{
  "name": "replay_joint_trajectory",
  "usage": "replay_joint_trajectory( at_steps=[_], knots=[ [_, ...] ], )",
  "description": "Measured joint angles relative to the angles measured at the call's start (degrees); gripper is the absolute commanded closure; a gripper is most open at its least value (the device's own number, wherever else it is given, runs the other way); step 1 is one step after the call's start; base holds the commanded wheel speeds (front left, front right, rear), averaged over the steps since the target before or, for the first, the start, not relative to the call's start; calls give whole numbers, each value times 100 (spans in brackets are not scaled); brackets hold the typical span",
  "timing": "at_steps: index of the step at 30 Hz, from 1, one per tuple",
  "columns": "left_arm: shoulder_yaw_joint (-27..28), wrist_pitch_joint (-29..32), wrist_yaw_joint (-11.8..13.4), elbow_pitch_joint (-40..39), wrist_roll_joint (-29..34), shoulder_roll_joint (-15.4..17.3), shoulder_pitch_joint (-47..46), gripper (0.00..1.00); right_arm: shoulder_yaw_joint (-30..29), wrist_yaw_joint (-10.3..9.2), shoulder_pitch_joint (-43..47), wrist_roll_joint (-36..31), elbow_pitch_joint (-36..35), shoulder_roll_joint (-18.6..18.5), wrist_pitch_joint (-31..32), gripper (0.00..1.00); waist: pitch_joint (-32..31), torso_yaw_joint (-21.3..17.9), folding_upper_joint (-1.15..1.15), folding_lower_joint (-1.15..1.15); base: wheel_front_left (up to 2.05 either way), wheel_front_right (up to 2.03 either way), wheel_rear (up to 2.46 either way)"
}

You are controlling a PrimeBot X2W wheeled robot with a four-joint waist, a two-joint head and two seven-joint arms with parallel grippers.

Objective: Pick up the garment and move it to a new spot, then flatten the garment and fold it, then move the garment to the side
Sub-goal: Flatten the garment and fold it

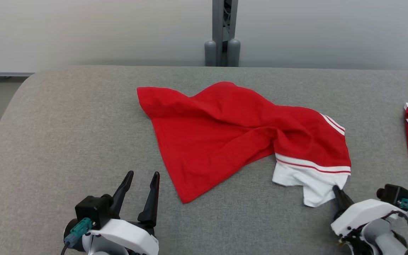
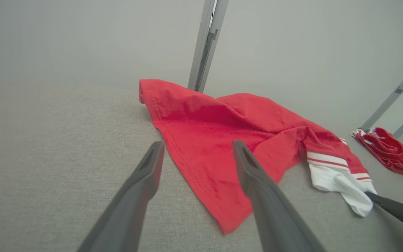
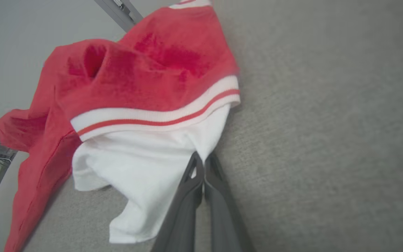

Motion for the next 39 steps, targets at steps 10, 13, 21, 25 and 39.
replay_joint_trajectory(
  at_steps=[10, 13, 21, 25, 39],
  knots=[
    [23, 0, -8, -87, 27, -25, 29, 0, -160, 0, 168, -324, -511, -804, 920, 100, 34, -225, 0, 0, 0, 0, 0],
    [29, 0, -8, -105, 27, -18, 29, 0, -261, 0, 166, -503, -706, -1023, 1109, 100, 53, -259, 0, 0, 0, 0, 0],
    [11, 9, -10, -120, 29, -4, 9, 0, -355, 0, 56, -1182, -965, -1230, 1416, 8, 123, -356, 0, 0, 0, 0, 0],
    [14, 10, -19, -118, 26, 15, -15, 0, -454, 0, 51, -1600, -995, -1258, 1311, 0, 123, -419, 0, 0, 0, 0, 0],
    [254, 9, 79, -416, -29, 287, 236, 0, -1209, -1, 275, -2743, -2104, -817, 448, 0, -152, -827, 0, 0, 0, 0, 0]
  ],
)
